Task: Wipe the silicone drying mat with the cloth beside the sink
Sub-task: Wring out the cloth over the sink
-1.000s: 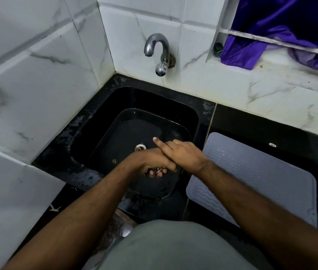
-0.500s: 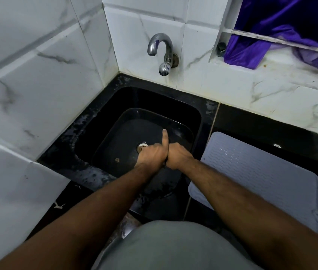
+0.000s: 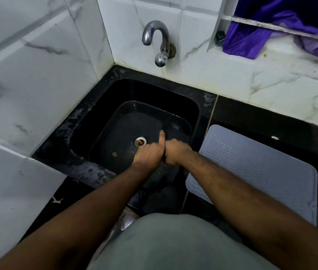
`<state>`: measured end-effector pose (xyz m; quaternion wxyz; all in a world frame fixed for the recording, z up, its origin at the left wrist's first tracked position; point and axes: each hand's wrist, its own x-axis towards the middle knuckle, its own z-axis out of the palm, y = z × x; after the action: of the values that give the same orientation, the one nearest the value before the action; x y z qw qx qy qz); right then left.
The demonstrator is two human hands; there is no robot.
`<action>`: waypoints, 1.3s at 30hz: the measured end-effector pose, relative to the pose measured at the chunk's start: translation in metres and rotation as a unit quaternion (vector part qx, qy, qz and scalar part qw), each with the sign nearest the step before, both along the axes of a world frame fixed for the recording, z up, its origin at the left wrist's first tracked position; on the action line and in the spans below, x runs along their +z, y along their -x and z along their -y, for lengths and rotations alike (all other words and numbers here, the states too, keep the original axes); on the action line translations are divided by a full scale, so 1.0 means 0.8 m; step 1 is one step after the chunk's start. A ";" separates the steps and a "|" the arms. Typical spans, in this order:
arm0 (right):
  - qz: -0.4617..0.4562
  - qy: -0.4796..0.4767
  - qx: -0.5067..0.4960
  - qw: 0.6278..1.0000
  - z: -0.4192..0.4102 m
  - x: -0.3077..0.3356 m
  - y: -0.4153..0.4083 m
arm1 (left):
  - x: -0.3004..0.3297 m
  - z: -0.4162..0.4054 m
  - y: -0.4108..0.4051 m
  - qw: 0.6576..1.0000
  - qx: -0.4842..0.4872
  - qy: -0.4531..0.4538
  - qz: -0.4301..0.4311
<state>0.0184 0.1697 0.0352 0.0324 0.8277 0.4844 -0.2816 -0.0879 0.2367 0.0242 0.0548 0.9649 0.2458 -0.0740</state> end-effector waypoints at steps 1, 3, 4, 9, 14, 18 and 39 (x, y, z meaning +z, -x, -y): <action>0.057 -0.034 0.028 0.997 0.005 0.003 0.000 | 0.004 0.000 -0.002 0.996 0.060 0.060 0.017; 0.121 -0.100 0.069 0.985 0.018 0.007 -0.002 | 0.013 -0.003 -0.004 0.959 0.162 0.226 0.055; 0.126 -0.125 0.078 0.981 0.026 0.007 -0.005 | 0.020 -0.006 -0.003 0.933 0.180 0.306 0.063; 0.109 -0.219 -0.054 0.968 0.071 -0.003 -0.030 | 0.045 0.009 0.021 0.751 0.146 0.642 0.050; 0.108 -0.283 -0.083 0.949 0.085 0.004 -0.030 | 0.039 0.026 0.025 0.680 0.221 0.680 0.160; 0.078 -0.318 -0.023 0.945 0.084 0.020 -0.014 | 0.037 0.012 0.029 0.710 0.236 0.650 0.134; -0.455 -0.358 -0.508 0.638 0.081 0.029 0.041 | 0.021 0.017 0.031 0.691 0.157 0.685 0.169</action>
<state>-0.0145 0.1047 0.0582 -0.6386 0.6576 0.0044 -0.3996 -0.1127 0.2231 0.0406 0.7521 0.6031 0.2614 -0.0477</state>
